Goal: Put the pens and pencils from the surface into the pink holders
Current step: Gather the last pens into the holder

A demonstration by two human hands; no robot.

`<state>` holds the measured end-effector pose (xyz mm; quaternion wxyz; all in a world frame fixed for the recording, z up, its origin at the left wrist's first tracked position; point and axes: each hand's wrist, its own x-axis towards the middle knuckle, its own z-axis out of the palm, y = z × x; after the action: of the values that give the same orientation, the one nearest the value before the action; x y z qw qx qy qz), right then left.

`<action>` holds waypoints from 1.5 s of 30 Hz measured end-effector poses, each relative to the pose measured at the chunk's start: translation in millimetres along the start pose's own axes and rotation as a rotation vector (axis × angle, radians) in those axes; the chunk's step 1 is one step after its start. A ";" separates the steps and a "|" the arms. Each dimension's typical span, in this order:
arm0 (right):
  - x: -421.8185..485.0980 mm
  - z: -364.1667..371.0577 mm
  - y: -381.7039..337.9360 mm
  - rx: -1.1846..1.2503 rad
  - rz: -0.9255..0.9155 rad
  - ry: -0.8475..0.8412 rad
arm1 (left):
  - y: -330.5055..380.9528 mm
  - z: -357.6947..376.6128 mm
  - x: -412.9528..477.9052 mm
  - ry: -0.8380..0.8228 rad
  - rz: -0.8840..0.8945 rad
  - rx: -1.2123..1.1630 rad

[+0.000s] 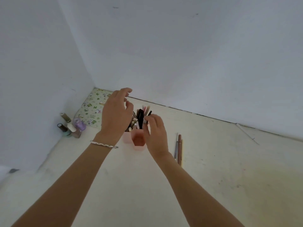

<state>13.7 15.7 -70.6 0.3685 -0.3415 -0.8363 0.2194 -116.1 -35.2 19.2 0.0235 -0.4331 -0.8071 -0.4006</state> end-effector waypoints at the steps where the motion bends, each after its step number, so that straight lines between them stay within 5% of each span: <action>1: -1.6 -0.1 1.1 -0.078 -0.070 0.019 | 2.9 1.2 -2.2 -0.005 -0.011 -0.014; 3: -3.3 -7.0 2.3 -0.094 -0.101 0.073 | 12.8 6.1 -10.0 -0.001 -0.004 -0.054; 6: -0.7 -30.4 12.4 0.044 0.108 0.271 | 35.8 28.2 -32.6 0.000 0.064 -0.102; 10: 0.5 -73.0 44.5 0.150 0.339 0.421 | 66.5 92.6 -72.1 -0.384 -0.043 -0.019; 16: -32.3 -124.3 90.0 0.059 0.452 0.401 | 77.7 163.8 -115.3 -0.747 -0.299 0.201; 27: -53.5 -124.4 110.2 0.035 0.538 0.242 | 72.8 188.8 -119.6 -0.801 -0.463 0.164; 37: -62.6 -99.5 124.9 -0.383 0.713 -0.466 | 82.9 130.2 -68.2 -0.412 -0.374 -0.394; 40: -53.8 -100.6 122.0 -0.324 0.706 -0.436 | 83.2 97.9 -44.0 -0.309 -0.265 -0.457; 45: -19.0 -105.7 101.6 -0.124 0.568 -0.039 | 59.5 42.6 -0.7 -0.132 -0.133 -0.373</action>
<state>145.7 82.1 -75.4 0.2546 -0.5798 -0.7258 0.2687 -59.7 10.9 27.3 -0.1365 -0.4011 -0.7455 -0.5145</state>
